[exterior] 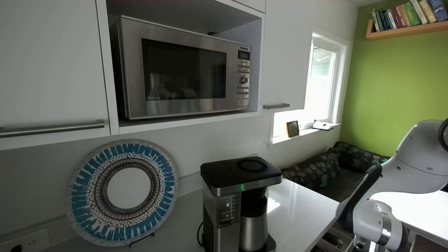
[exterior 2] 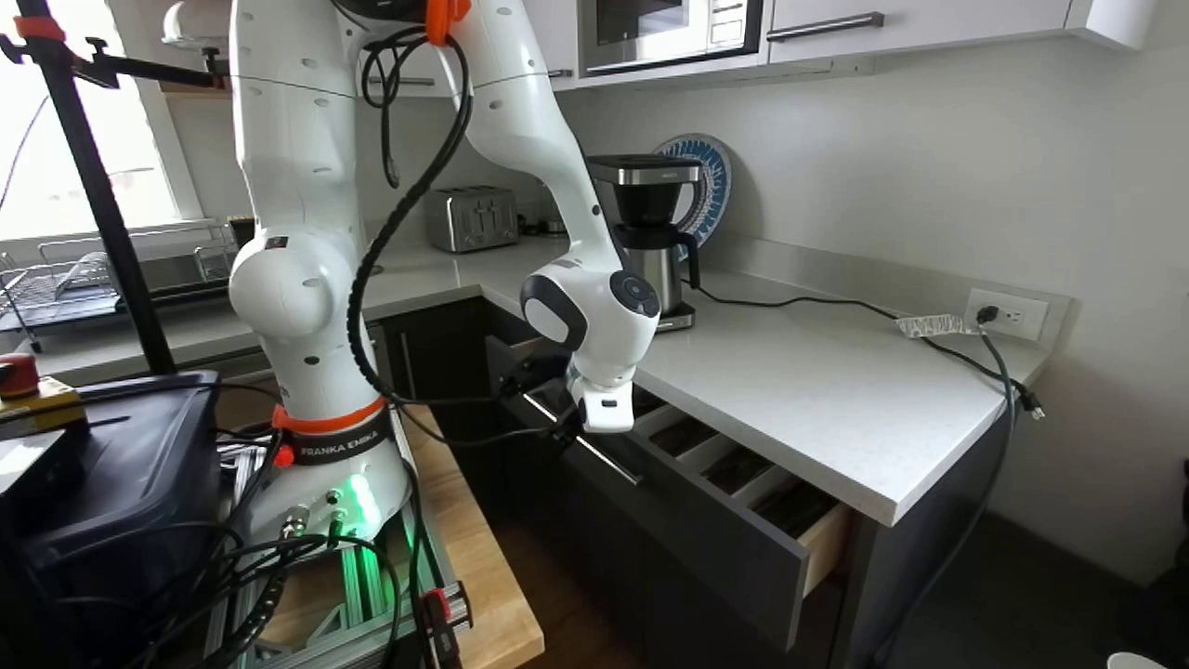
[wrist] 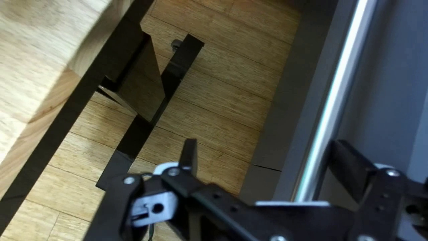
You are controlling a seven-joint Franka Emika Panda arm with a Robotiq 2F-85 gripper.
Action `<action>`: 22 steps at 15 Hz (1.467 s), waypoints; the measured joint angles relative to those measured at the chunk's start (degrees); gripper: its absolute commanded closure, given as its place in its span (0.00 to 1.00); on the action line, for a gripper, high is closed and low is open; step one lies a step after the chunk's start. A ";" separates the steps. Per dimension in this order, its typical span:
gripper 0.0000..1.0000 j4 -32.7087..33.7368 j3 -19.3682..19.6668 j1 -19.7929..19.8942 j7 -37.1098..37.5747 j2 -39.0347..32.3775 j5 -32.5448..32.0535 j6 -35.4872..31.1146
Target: Open the first top drawer
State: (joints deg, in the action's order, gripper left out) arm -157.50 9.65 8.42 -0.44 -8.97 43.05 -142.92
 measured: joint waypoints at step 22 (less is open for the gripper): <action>0.00 0.31 2.76 4.15 6.55 5.56 -5.02 1.61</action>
State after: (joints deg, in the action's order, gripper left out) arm -157.19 12.41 12.57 6.12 -3.41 38.03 -141.31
